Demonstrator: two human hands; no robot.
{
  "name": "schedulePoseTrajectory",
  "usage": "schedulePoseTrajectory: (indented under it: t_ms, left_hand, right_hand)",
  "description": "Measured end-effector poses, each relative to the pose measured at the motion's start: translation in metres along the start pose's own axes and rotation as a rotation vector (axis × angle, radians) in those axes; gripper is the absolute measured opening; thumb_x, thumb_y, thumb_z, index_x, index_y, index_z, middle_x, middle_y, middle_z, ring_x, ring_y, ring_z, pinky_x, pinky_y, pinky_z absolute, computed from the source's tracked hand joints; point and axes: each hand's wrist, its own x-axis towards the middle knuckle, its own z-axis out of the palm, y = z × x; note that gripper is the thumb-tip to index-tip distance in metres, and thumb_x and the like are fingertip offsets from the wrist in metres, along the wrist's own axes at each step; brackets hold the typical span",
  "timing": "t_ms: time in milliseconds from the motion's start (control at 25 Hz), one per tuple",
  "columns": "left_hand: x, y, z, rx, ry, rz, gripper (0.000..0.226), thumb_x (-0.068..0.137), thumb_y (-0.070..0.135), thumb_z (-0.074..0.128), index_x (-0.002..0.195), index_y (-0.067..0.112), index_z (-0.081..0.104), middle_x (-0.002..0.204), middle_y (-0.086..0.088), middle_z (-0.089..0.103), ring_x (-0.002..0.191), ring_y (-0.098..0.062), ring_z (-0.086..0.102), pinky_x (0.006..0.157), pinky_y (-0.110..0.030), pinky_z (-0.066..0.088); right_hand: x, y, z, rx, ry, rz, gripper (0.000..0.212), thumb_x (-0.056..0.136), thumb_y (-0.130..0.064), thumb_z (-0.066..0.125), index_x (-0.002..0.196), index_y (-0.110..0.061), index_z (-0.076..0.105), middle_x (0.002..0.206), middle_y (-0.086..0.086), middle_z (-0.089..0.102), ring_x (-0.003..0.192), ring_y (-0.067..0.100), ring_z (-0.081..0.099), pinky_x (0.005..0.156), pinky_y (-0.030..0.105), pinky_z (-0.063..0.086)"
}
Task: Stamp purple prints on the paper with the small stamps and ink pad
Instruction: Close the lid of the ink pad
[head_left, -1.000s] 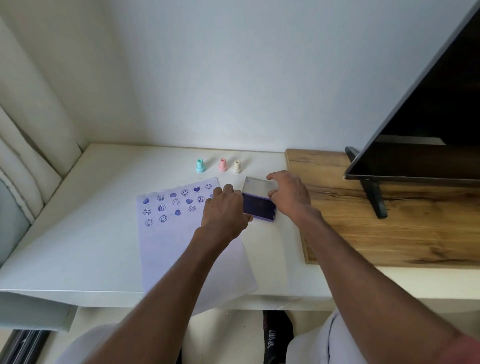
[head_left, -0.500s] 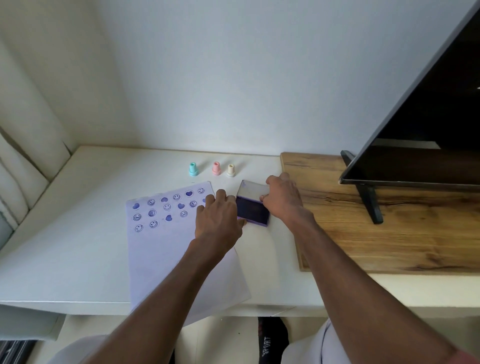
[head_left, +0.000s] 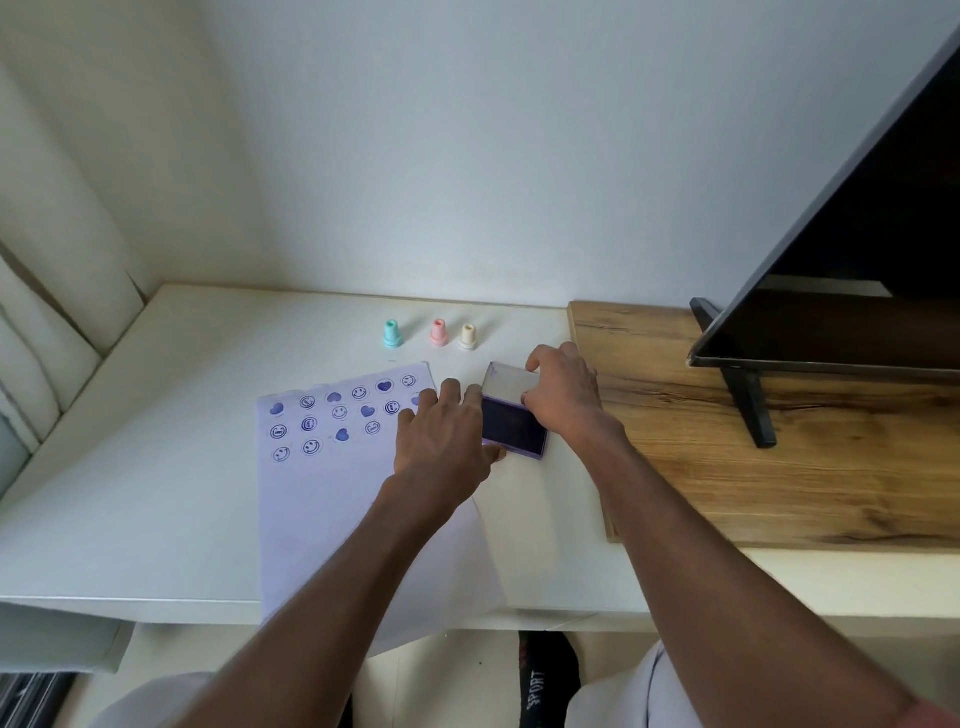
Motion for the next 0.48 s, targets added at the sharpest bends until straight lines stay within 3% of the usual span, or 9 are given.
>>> schedulePoseTrajectory:
  t_ms: [280,480]
  left_hand:
    - [0.002,-0.009,-0.003,-0.041,-0.029,0.038,0.075,0.083,0.057,0.073,0.144,0.024,0.044,0.130,-0.002,0.048,0.120,-0.028,0.049,0.095,-0.045,0.049]
    - [0.000,-0.012,-0.007,-0.060,-0.040,0.043,0.081,0.084,0.057,0.073,0.149,0.022,0.038,0.140,-0.003,0.047,0.127,-0.029,0.047,0.097,-0.046,0.046]
  right_hand:
    - [-0.002,-0.003,-0.004,0.016,-0.028,-0.027,0.053,0.085,-0.029,0.082,0.131,-0.015,0.062,0.135,0.010,0.050,0.124,0.032,0.051,0.095,0.038,0.047]
    - [-0.002,0.002,-0.005,0.020,0.090,0.016,0.041,0.086,-0.010,0.077,0.125,-0.014,0.065,0.128,0.010,0.056,0.108,0.028,0.059,0.074,0.030,0.046]
